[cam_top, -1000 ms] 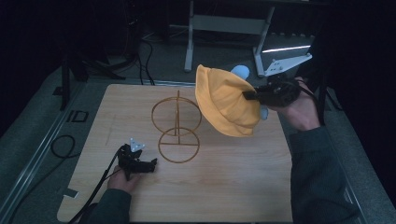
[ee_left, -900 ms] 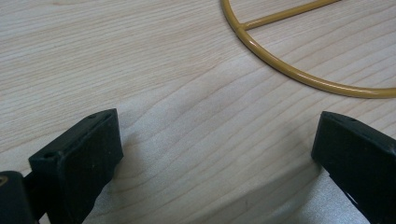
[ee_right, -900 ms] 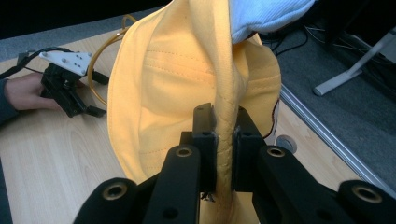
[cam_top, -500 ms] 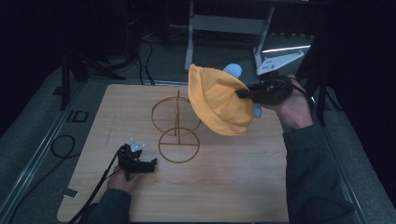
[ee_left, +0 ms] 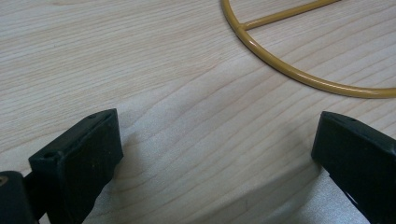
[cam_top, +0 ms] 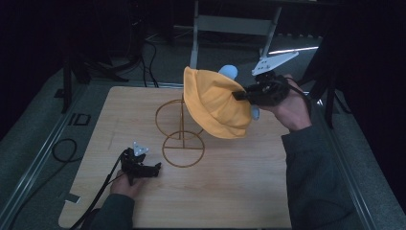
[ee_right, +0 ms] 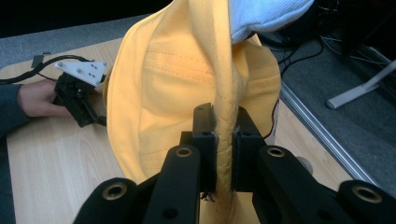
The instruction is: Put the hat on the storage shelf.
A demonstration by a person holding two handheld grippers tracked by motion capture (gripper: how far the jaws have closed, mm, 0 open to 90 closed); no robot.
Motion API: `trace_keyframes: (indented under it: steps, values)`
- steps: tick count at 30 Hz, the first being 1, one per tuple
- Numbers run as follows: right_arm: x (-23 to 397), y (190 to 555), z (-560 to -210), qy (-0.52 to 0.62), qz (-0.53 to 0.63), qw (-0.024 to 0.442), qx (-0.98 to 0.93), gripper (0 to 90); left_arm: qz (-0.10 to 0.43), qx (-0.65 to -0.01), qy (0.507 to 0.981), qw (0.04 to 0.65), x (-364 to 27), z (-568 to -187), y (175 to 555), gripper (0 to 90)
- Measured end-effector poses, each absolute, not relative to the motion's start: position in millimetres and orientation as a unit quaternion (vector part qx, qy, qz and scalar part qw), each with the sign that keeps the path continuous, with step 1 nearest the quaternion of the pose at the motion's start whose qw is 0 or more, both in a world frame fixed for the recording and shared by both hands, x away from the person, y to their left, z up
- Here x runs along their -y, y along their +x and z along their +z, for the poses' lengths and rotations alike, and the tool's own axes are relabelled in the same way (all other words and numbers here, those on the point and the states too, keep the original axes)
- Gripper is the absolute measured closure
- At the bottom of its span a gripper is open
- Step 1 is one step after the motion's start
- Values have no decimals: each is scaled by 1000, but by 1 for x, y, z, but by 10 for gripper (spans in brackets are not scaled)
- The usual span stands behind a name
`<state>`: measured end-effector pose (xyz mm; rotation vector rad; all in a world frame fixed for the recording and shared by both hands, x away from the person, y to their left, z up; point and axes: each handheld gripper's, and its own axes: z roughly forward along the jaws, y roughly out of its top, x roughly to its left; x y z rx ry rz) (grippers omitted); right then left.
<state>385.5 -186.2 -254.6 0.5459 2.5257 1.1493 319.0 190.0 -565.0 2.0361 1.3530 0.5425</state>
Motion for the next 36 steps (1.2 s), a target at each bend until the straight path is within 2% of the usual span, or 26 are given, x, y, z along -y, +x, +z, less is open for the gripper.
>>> trace_keyframes:
  steps: [27,36]
  values:
    - [142,395,-252,168,394,150,-891,832,203,-509,778,308,-191,-564,319,19]
    - [103,403,-259,150,370,137,-907,826,204,-510,776,310,-191,-564,319,19]
